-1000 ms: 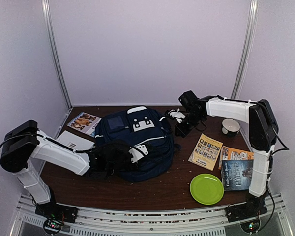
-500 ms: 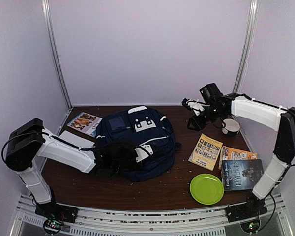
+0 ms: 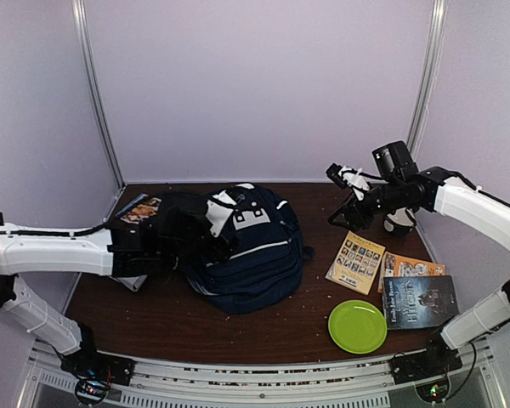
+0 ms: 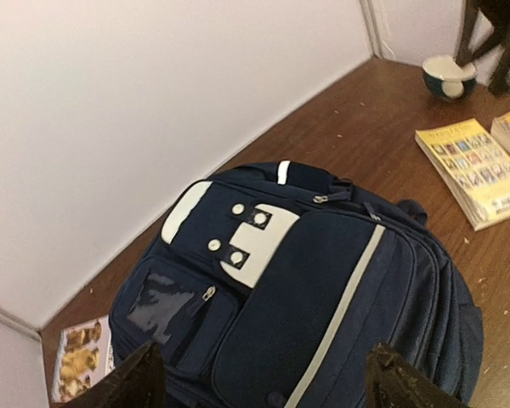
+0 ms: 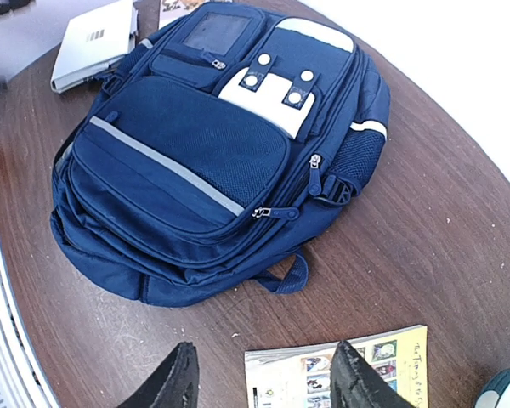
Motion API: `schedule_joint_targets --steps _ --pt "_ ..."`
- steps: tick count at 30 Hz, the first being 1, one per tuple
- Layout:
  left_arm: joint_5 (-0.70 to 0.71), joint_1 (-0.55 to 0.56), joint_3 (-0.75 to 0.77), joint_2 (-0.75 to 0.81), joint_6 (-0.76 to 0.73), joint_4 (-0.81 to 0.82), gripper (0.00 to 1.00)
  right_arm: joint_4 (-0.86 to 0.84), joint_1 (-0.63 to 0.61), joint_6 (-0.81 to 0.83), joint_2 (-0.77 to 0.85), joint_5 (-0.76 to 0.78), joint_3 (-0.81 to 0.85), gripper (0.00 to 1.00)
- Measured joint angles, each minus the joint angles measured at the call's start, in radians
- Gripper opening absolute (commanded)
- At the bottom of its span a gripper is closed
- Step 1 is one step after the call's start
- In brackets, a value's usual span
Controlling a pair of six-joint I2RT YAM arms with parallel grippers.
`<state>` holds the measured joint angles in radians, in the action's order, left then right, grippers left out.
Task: Pack the student bag
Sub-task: Move the student bag to the center of the board.
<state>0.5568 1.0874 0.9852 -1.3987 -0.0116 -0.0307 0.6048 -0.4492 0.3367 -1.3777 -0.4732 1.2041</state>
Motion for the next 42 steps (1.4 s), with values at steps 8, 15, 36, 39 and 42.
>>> schedule_joint_targets --steps 8,15,36,39,42 --pt "-0.046 -0.296 -0.074 0.129 0.442 -0.321 0.80 0.005 -0.052 0.030 -0.146 0.008 0.024 0.57" --pt "-0.146 -0.480 -0.260 0.084 0.675 -0.423 0.71 0.019 -0.171 0.018 -0.330 0.013 0.048 0.59" --pt "-0.392 -0.517 0.125 -0.481 0.648 -0.275 0.68 0.059 -0.350 0.060 -0.492 0.108 0.091 0.54" --pt "-0.392 -0.517 0.159 -0.503 0.642 -0.274 0.68 0.076 -0.349 0.057 -0.497 0.106 0.101 0.54" --pt "-0.375 -0.517 0.160 -0.486 0.639 -0.290 0.68 0.082 -0.333 0.053 -0.489 0.099 0.101 0.55"
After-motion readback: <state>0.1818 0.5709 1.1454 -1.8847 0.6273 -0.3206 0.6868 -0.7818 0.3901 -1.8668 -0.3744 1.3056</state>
